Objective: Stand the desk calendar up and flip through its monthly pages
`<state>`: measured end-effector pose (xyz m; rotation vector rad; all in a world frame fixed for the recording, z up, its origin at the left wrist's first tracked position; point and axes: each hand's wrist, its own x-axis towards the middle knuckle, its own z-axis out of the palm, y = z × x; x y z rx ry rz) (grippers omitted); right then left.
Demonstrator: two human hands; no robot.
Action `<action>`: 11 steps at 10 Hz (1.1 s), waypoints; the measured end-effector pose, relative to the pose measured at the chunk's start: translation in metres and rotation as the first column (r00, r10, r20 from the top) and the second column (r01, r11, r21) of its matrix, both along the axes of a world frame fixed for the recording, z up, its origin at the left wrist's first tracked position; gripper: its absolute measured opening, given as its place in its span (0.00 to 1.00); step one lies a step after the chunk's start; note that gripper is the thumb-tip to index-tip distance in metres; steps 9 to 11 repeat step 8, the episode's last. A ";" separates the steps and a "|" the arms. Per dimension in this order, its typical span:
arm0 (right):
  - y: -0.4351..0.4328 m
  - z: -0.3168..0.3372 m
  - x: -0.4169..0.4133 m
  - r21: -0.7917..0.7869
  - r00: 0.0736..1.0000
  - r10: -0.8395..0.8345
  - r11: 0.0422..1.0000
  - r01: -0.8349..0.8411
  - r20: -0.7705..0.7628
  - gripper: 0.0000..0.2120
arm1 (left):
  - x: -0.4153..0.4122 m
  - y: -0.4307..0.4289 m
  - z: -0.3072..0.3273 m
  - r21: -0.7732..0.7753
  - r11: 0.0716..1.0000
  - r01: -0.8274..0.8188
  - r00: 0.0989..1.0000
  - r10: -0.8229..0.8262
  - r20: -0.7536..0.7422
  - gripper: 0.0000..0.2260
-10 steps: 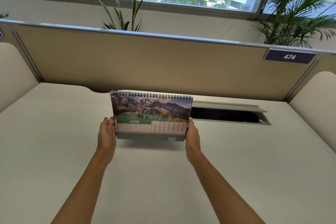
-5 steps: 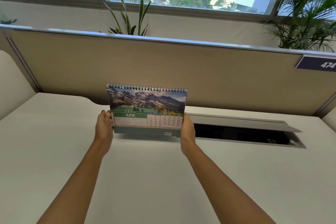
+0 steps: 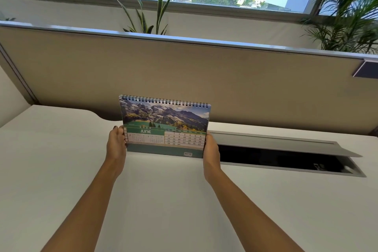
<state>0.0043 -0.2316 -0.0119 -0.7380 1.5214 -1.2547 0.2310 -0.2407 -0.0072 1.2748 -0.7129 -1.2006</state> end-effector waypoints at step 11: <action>0.058 -0.017 -0.018 -0.281 0.922 0.038 0.947 -0.157 -0.386 0.17 | -0.023 0.037 -0.010 -0.002 0.980 -0.198 0.938 0.190 0.292 0.21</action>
